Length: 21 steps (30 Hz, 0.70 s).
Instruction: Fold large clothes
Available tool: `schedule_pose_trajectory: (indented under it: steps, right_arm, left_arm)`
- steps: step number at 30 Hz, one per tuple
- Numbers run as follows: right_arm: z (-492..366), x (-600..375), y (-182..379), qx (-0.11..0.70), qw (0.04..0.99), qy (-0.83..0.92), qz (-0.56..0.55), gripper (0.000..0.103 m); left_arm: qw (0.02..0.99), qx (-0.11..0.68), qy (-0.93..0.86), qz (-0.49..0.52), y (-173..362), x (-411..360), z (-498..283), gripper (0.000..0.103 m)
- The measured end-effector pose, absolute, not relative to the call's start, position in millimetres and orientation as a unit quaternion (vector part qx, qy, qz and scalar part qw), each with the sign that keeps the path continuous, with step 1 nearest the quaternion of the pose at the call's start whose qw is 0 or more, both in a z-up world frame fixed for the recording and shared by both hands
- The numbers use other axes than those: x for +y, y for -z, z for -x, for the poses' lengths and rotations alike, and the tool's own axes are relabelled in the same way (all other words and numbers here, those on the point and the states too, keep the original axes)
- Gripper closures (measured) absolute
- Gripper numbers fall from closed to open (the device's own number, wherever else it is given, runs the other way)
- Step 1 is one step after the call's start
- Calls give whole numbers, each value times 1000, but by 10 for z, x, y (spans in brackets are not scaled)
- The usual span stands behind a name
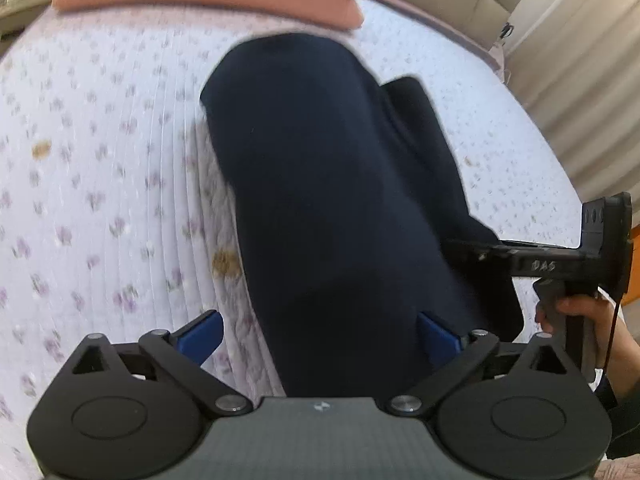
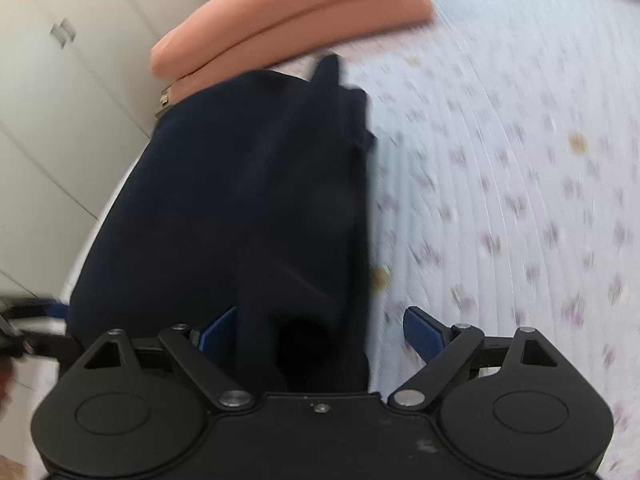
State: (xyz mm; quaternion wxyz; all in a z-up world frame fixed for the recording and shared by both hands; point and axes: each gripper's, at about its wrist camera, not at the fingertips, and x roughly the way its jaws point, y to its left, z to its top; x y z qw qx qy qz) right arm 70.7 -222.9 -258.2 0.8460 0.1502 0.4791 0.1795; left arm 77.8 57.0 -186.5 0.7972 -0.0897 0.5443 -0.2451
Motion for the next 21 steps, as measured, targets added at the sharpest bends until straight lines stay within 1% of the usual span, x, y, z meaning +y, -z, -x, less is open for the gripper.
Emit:
schedule_pose_trajectory:
  steps: [2,4,7,9,11,13,16,19,21]
  right_arm:
    - [-676,-2295,2572,474,854,-172,-126,0]
    - [-654,-2409,2544,475,856,-154,-135,0]
    - [-603,-2475,2394,500,849,-107,-134,0]
    - [-550,-2350,2180,498,857,-86,-96,0]
    - [-466,-2234,1939,494,863,-70,-77,0]
    - [-406,-2134,1639,490,863,-82,-87,0]
    - [-254,-1992,1240,471,866,-133,-104,0]
    - [-104,-1796,960,462,872,-146,-71,0]
    - [-4,-1677,880,467,871,-148,-48,0]
  left_arm:
    - [783,560,253,92,1948,564,-785,0]
    - [787,557,253,80,1957,551,-737,0]
    - [786,566,240,69,1879,526,-692,0]
    - [789,567,231,42,1732,465,-661,4]
    - [805,548,225,-5,1500,356,-593,5]
    - [819,535,205,-39,1302,280,-534,3]
    - [825,534,180,-44,1093,255,-479,3]
    - [828,535,163,-33,957,302,-365,2]
    - [835,530,141,-34,887,351,-283,2]
